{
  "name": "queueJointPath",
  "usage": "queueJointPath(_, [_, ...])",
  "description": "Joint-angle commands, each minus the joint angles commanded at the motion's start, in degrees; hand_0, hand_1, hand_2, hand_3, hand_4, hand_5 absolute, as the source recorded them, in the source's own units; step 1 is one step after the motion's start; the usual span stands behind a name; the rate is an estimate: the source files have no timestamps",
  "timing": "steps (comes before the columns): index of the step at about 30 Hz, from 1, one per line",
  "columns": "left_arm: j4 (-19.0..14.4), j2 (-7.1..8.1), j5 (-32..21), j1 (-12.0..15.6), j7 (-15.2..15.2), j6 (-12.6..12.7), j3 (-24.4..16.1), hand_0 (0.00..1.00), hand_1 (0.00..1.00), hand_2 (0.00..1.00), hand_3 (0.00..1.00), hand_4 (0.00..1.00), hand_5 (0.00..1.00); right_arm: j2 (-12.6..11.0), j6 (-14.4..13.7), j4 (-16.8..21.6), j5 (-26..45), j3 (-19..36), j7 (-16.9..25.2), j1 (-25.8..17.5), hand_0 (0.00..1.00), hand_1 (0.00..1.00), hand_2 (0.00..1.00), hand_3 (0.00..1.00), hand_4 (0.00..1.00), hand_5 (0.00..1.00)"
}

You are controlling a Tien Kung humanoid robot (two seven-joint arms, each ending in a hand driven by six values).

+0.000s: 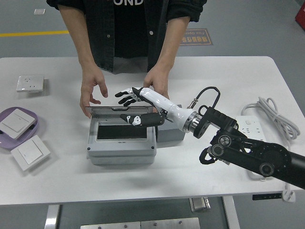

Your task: Pick up the cylinder from the cube,place it in the box,flap close box

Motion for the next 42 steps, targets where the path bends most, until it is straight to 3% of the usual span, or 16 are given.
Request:
queueJointPath(8, [-0.24, -0.04, 1.53, 0.00, 0.01, 0.11, -2.05, 0.704, 0.710, 0.714, 0.761, 0.718, 0.166, -0.30, 2.55, 1.82, -0.36, -1.80, -1.60, -1.28, 0.792, 0.715, 0.720, 0.774, 0.658, 0.237])
queueJointPath(16, [-0.26, -0.02, 1.39, 0.04, -0.10, 0.23, -1.94, 0.704, 0.709, 0.713, 0.760, 0.719, 0.171, -0.61, 2.37, 1.95, 1.89, -0.84, -0.82, -2.36, 0.816, 0.733, 0.742, 0.820, 0.651, 0.262])
queueJointPath(28, [0.05, -0.47, -1.38, 1.36, -0.28, 0.20, 0.78, 0.703, 0.709, 0.713, 0.758, 0.717, 0.182, -5.10, 0.46, 6.41, -4.05, 16.19, -1.02, -13.28, 0.821, 0.736, 0.749, 0.825, 0.638, 0.278])
queueJointPath(35, [0.18, -0.58, -1.71, 1.67, -0.45, 0.01, 0.82, 0.703, 0.709, 0.714, 0.757, 0.716, 0.187, -5.69, 0.84, 4.85, -3.56, 26.81, -1.55, -16.35, 0.814, 0.733, 0.738, 0.787, 0.643, 0.275])
queueJointPath(40, [0.24, -0.45, -2.07, 1.82, -0.48, -0.09, 1.27, 0.703, 0.709, 0.714, 0.757, 0.716, 0.187, -5.15, 0.37, 2.72, 2.33, 32.61, -0.41, -17.08, 0.814, 0.733, 0.738, 0.787, 0.643, 0.275])
queueJointPath(41, [0.25, -0.43, -2.20, 1.87, -0.48, -0.09, 1.40, 0.702, 0.709, 0.714, 0.758, 0.716, 0.189, -5.02, 0.15, 2.48, 3.54, 33.30, -0.05, -17.22, 0.823, 0.735, 0.744, 0.813, 0.825, 0.457])
queueJointPath(42, [0.26, -0.41, -2.30, 1.90, -0.47, -0.10, 1.49, 0.702, 0.709, 0.714, 0.758, 0.716, 0.189, -4.95, 0.00, 2.35, 4.35, 33.68, 0.20, -17.33, 0.823, 0.735, 0.744, 0.813, 0.825, 0.457])
